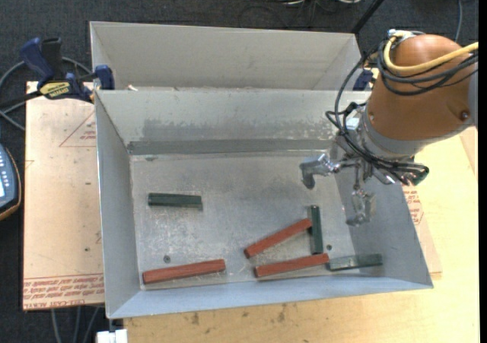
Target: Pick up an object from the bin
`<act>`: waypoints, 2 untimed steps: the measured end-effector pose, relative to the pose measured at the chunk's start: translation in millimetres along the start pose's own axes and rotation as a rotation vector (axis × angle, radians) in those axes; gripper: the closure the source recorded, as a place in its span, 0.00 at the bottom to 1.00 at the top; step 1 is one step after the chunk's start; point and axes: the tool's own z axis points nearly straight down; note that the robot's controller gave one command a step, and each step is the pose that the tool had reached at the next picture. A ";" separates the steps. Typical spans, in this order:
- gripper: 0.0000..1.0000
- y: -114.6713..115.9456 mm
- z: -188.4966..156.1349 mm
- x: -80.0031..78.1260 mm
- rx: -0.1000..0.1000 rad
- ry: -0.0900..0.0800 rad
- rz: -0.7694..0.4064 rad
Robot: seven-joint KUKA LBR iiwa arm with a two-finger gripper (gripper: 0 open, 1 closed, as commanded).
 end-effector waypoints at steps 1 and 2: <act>0.00 43.8 114.9 36.3 -0.014 0.011 -0.019; 0.00 79.3 152.3 -5.8 0.001 -0.007 -0.076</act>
Offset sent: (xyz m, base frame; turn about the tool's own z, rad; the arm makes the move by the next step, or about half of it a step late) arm -0.0523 0.0074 -0.1105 -0.0182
